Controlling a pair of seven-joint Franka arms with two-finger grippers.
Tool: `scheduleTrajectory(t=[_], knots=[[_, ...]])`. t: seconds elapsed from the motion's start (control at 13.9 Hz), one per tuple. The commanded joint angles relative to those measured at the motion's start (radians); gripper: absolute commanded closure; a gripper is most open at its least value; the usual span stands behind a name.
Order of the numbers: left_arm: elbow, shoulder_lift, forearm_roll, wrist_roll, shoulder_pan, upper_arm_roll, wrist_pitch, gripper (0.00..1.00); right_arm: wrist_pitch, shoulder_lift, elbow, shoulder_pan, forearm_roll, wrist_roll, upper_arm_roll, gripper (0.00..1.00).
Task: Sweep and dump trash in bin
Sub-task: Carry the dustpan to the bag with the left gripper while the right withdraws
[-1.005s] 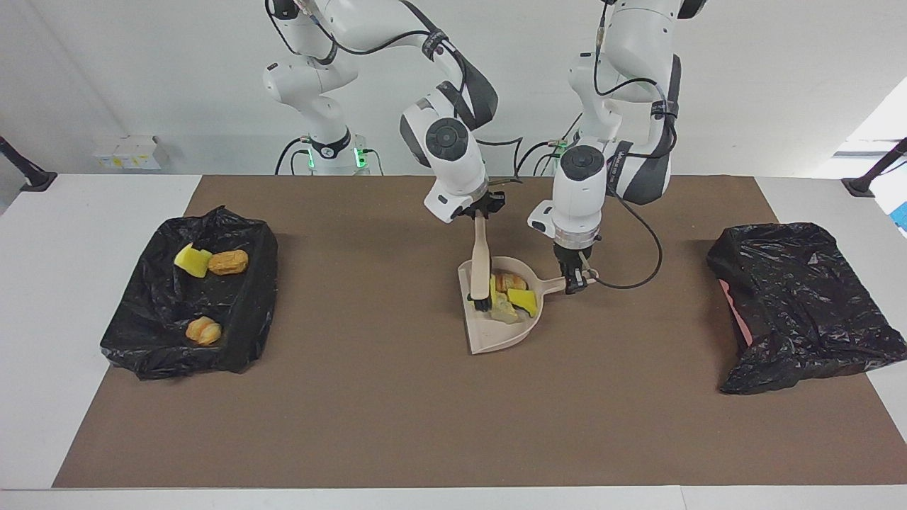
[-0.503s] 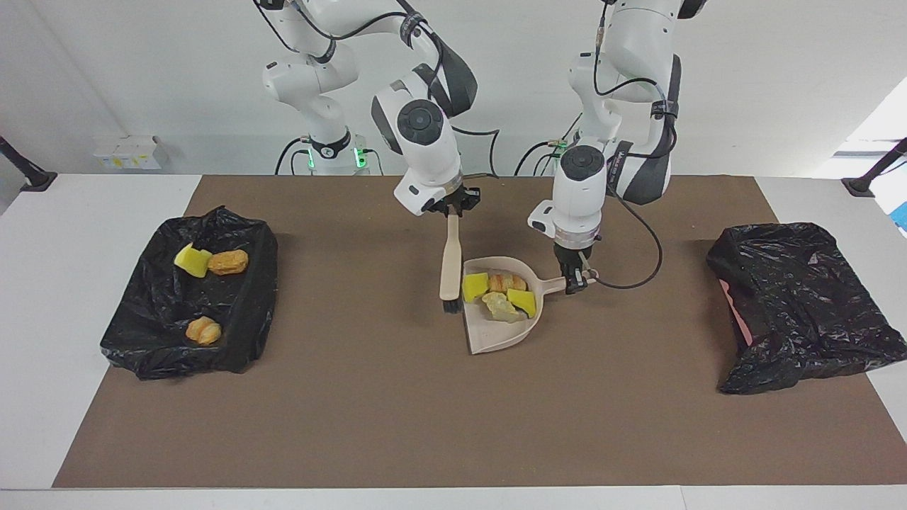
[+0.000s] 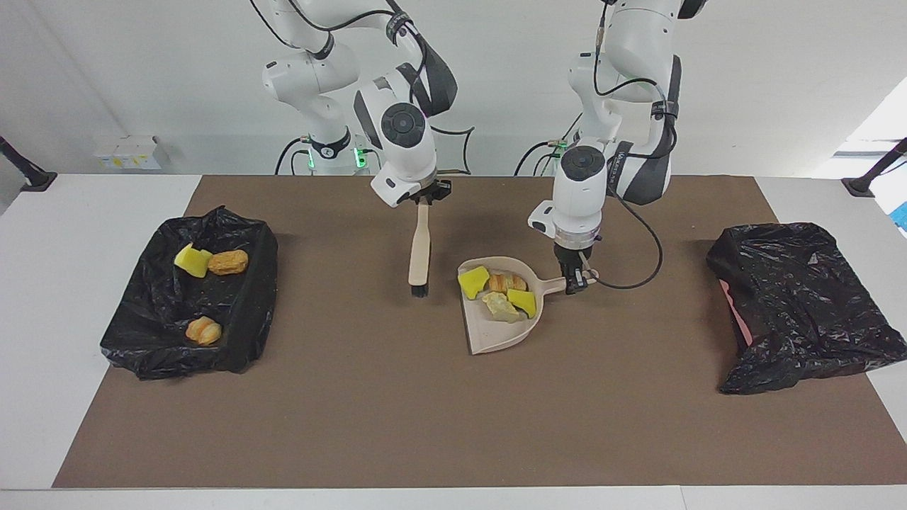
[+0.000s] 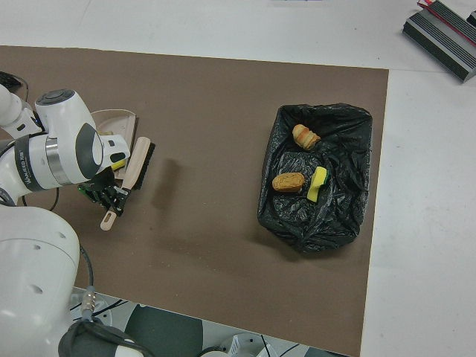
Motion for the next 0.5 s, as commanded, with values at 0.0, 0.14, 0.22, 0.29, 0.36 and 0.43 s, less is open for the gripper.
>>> scheduleTrajectory(t=[0.0,0.14,0.22,0.29,0.36,0.43], knots=[[-0.035,-0.015,0.015,0.01,0.005,0.005,0.034,1.0,0.043,-0.138,-0.16,0.052,-0.018,0.022,0.01,1.0],[-0.025,-0.009,0.015,0.017,0.022,0.005,0.032,1.0,0.042,-0.175,-0.205,0.098,-0.016,0.047,0.013,1.0],[-0.017,-0.004,0.015,0.028,0.032,0.005,0.033,1.0,0.046,-0.182,-0.217,0.142,-0.016,0.073,0.011,1.0],[-0.002,-0.003,0.009,0.063,0.039,0.005,0.026,1.0,0.047,-0.199,-0.237,0.156,-0.016,0.085,0.011,1.0],[0.011,0.001,0.003,0.095,0.071,0.005,0.025,1.0,0.051,-0.214,-0.266,0.155,-0.016,0.081,0.01,1.0],[0.02,0.001,0.001,0.114,0.094,0.002,0.02,1.0,0.068,-0.233,-0.301,0.147,-0.016,0.069,0.01,1.0]])
